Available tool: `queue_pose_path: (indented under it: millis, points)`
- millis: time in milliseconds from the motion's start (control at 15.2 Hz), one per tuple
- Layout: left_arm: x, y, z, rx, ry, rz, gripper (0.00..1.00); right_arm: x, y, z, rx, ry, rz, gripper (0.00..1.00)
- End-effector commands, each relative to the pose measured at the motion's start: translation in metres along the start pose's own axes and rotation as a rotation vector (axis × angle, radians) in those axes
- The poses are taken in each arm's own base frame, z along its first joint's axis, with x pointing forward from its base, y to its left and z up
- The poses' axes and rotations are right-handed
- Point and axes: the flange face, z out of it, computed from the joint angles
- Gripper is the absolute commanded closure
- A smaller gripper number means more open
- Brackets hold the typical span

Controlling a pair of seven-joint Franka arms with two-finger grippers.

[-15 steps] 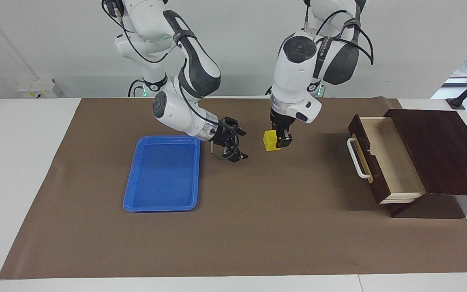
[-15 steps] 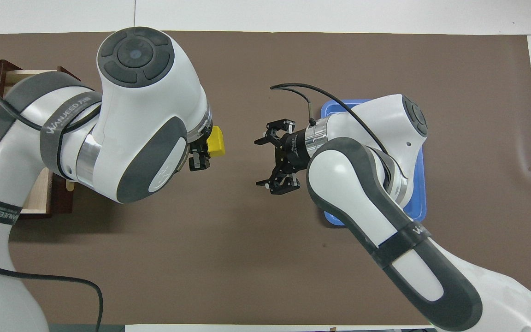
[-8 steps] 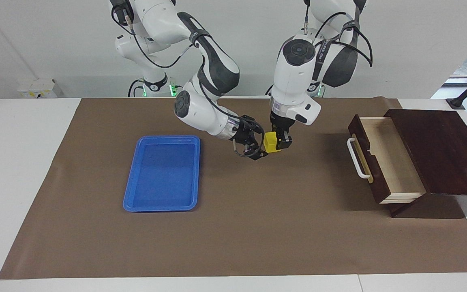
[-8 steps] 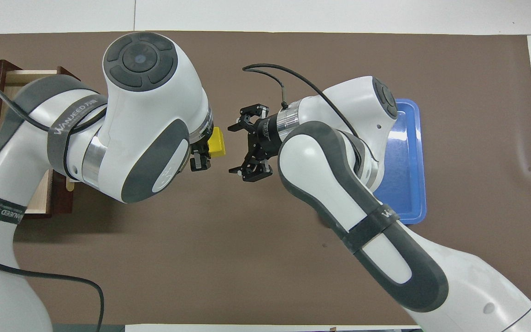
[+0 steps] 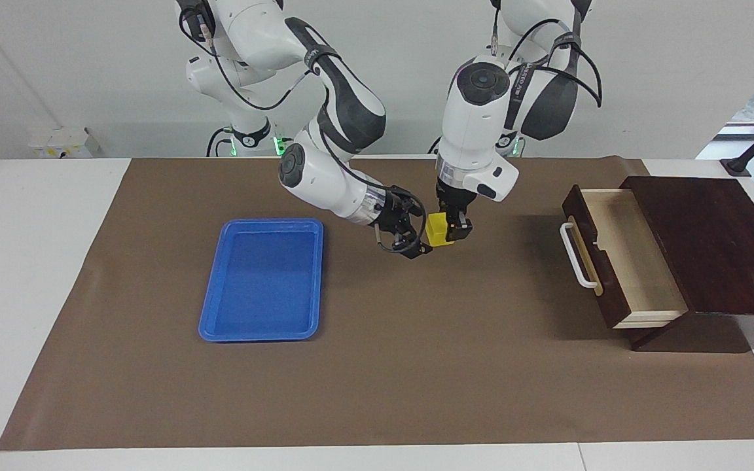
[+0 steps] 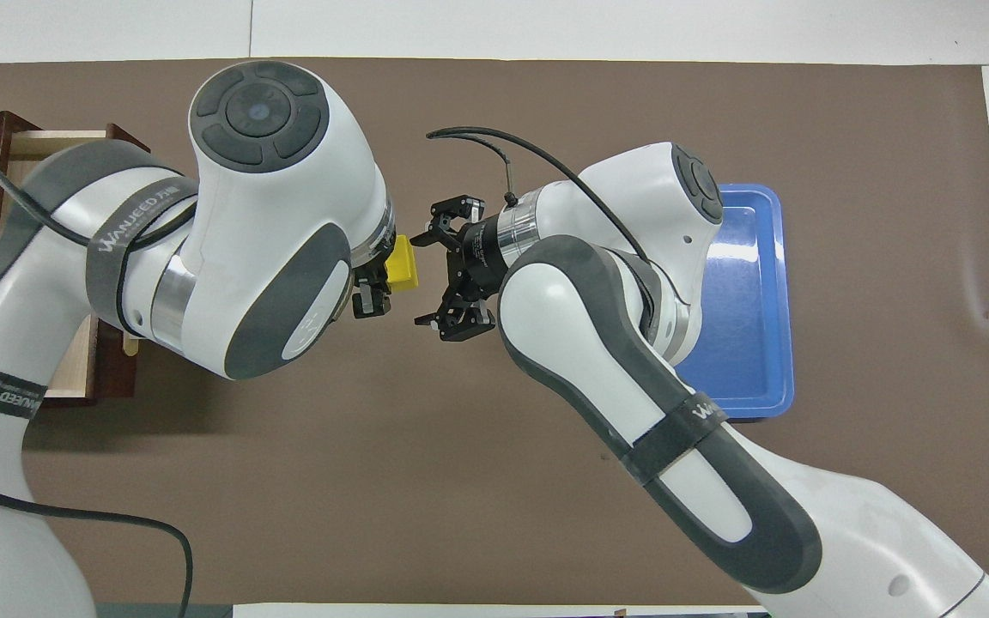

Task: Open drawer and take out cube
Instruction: 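Grasp the yellow cube with the right gripper from the left gripper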

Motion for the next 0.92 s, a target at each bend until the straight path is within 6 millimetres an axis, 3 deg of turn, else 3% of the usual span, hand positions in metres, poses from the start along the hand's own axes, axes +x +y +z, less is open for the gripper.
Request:
queue_pose_path:
  millis: [0, 394, 788, 854]
  points:
    - [0.002, -0.005, 0.000, -0.007, 0.018, 0.002, 1.00, -0.006, -0.003, 0.003, 0.002, 0.014, -0.026, 0.00]
    - [0.002, -0.005, 0.001, -0.005, 0.020, 0.003, 1.00, -0.017, 0.009, 0.019, -0.016, 0.037, -0.068, 0.00]
    - [0.003, -0.005, 0.003, -0.001, 0.023, 0.005, 1.00, -0.017, 0.009, 0.019, -0.014, 0.040, -0.073, 0.00]
    - [0.003, -0.006, 0.002, -0.002, 0.022, 0.006, 1.00, -0.017, 0.009, 0.019, -0.014, 0.040, -0.072, 0.17]
